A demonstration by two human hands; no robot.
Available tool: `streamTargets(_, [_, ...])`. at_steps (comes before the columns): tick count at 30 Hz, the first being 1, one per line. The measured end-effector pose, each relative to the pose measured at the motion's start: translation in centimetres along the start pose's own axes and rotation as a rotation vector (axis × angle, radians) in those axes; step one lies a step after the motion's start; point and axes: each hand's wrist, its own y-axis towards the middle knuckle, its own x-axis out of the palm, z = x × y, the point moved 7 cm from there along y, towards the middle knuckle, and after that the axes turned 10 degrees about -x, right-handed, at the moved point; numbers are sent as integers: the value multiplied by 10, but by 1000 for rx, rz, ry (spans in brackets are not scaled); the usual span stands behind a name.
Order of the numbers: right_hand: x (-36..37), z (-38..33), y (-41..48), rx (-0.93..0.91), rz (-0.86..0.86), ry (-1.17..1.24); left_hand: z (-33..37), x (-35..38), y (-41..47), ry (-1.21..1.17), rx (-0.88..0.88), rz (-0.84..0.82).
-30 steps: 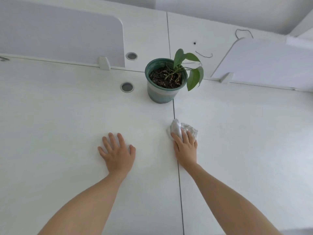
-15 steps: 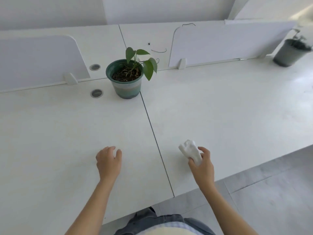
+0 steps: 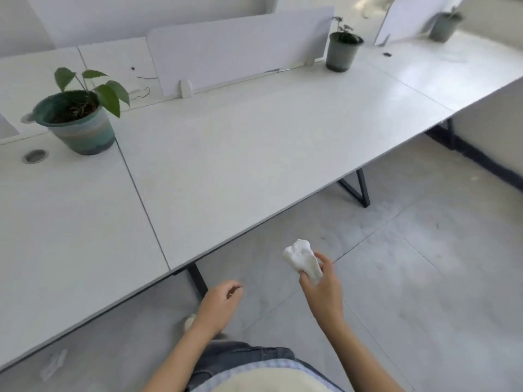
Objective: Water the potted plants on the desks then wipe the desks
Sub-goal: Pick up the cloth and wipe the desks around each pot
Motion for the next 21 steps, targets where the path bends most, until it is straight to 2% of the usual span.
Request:
streamTargets(2, [-39,21,-11,15,74,10,8,17,-4,-16,-46,49])
streamTargets(4, [-75,44,-21,52,161,28,31,41,-5,33,-37,28])
streamTargets(9, [-142,101,-40,179,356,80,120,128,-5,246,174,-153])
streamTargets(14, [-178,153,-27,291,395,80,157,207,4,504,303,-319])
streamTargets(18, [-223,179,26,279,433,51,191,227,55,397,234,-280])
streamTargets(21, [-268,187,82,250,478,11,258,237,109,239,220,-191])
